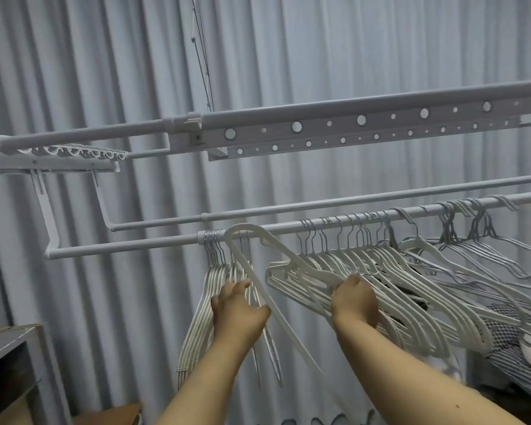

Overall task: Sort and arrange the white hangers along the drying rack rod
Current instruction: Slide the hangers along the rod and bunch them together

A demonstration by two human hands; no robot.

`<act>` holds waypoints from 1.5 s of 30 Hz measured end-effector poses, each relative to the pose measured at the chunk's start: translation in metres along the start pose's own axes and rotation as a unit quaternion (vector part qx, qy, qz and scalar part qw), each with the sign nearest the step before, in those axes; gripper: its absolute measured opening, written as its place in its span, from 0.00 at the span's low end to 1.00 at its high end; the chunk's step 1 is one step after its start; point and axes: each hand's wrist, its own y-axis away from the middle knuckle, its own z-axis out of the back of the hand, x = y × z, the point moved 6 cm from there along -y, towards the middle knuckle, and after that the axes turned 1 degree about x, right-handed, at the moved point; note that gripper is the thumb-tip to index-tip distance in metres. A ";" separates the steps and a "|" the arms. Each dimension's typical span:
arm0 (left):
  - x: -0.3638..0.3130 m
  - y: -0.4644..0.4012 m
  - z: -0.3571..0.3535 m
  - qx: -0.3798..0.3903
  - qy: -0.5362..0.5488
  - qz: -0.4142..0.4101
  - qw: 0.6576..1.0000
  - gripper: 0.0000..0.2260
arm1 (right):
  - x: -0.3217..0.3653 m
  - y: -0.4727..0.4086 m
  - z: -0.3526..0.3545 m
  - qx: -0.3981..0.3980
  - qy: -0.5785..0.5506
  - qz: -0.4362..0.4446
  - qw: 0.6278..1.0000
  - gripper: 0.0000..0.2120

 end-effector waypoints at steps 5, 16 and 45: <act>-0.005 0.005 -0.012 -0.002 -0.082 -0.022 0.996 0.34 | -0.006 0.004 0.015 -0.053 0.004 -0.011 0.999 0.26; 0.003 0.002 -0.018 -0.010 -0.038 -0.020 0.999 0.27 | -0.003 0.006 0.005 -0.047 0.021 0.019 0.999 0.24; 0.003 -0.003 -0.006 -0.023 0.075 -0.057 0.995 0.19 | 0.074 0.018 -0.140 0.282 0.028 0.132 0.950 0.16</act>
